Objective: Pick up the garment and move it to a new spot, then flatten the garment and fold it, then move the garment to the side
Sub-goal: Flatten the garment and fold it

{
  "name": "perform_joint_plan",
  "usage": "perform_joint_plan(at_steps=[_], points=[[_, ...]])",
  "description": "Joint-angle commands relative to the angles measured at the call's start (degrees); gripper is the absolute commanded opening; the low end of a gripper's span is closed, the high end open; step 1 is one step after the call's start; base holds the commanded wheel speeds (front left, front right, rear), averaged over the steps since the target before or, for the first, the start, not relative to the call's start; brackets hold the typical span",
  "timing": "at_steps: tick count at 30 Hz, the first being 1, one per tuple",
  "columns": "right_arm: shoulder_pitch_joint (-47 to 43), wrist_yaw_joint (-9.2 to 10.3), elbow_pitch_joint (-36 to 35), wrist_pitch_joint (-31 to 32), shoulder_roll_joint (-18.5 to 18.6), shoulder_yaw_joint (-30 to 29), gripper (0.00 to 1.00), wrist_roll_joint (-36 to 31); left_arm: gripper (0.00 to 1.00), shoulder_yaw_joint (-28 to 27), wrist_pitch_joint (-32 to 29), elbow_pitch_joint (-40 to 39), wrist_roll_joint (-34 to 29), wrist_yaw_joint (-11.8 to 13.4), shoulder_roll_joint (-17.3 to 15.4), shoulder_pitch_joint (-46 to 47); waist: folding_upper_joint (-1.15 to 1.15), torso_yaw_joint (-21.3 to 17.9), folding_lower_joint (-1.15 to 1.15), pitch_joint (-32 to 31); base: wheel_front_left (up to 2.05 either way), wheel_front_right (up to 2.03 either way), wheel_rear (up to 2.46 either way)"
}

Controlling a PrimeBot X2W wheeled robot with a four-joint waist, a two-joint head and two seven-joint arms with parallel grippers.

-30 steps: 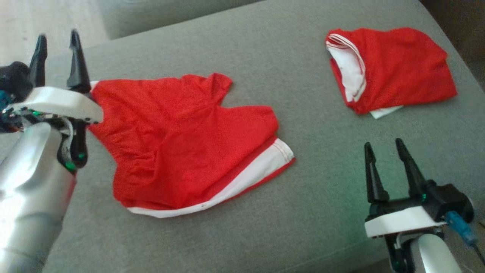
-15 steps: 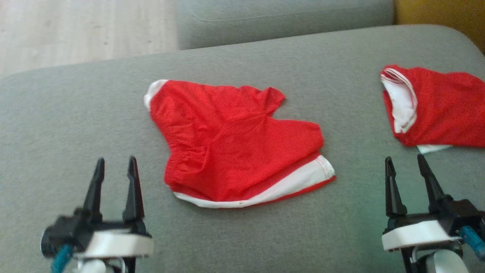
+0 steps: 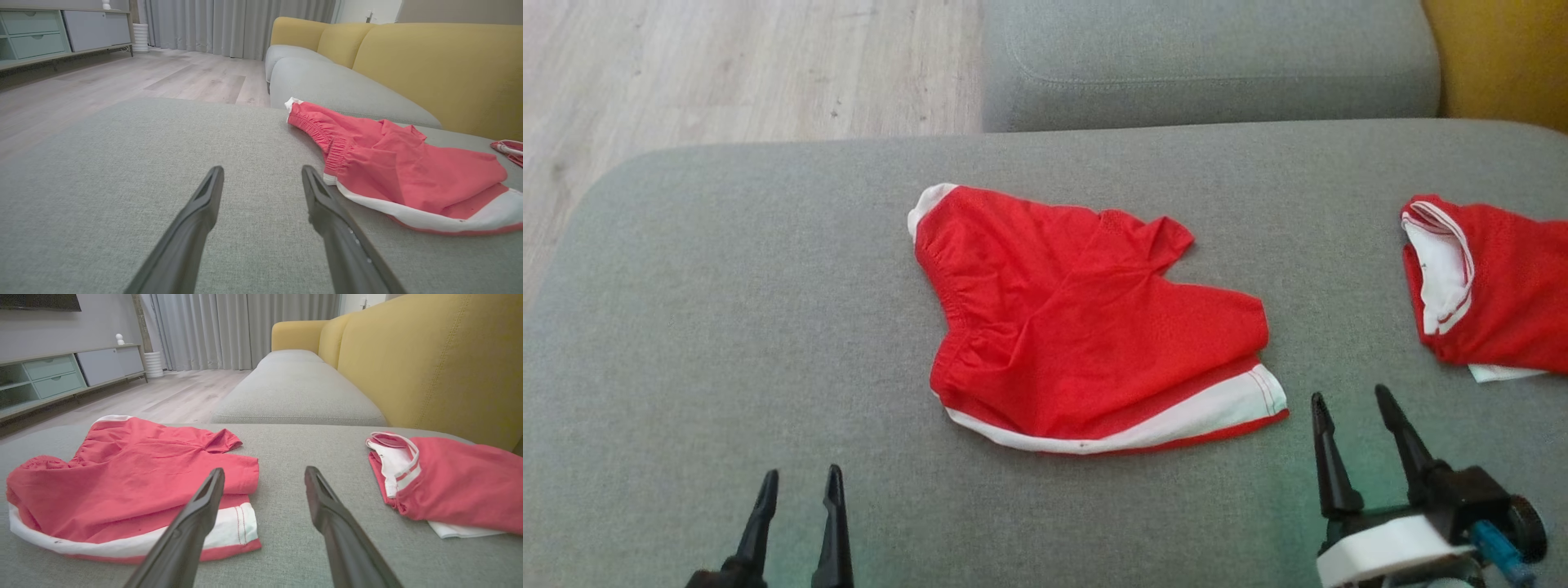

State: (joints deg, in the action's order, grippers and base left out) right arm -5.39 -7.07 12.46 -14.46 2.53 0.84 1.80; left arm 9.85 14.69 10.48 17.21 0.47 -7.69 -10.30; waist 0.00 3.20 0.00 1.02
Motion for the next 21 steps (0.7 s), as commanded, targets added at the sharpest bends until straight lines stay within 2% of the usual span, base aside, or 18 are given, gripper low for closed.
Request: perform_joint_plan(at_steps=[1,4,11,21], points=[[0.71,-0.42,-1.26,-0.54,0.34,1.58,1.00,0.61,1.00,-2.55,0.30,-1.26,-0.85,-0.83,0.54,1.69,0.00,0.19,0.00,-0.37,0.00,0.00,0.00],[0.38,-0.42,-1.12,-0.54,0.34,2.12,1.00,1.12,1.00,-3.74,0.30,-0.45,-2.16,-2.87,1.38,1.53,0.00,0.17,0.00,-0.71,0.00,0.00,0.00],[0.35,-0.42,-0.87,-0.54,0.34,2.63,1.00,1.49,1.00,-5.65,0.30,-0.22,-4.11,-5.90,2.77,2.06,0.00,-0.98,0.00,-1.12,0.00,0.00,0.00],[0.14,-0.42,-0.83,-0.54,0.34,2.51,1.00,1.87,1.00,-6.45,0.30,1.39,-5.90,-7.48,3.58,2.44,0.00,-2.06,0.00,-1.20,0.00,0.00,0.00]])
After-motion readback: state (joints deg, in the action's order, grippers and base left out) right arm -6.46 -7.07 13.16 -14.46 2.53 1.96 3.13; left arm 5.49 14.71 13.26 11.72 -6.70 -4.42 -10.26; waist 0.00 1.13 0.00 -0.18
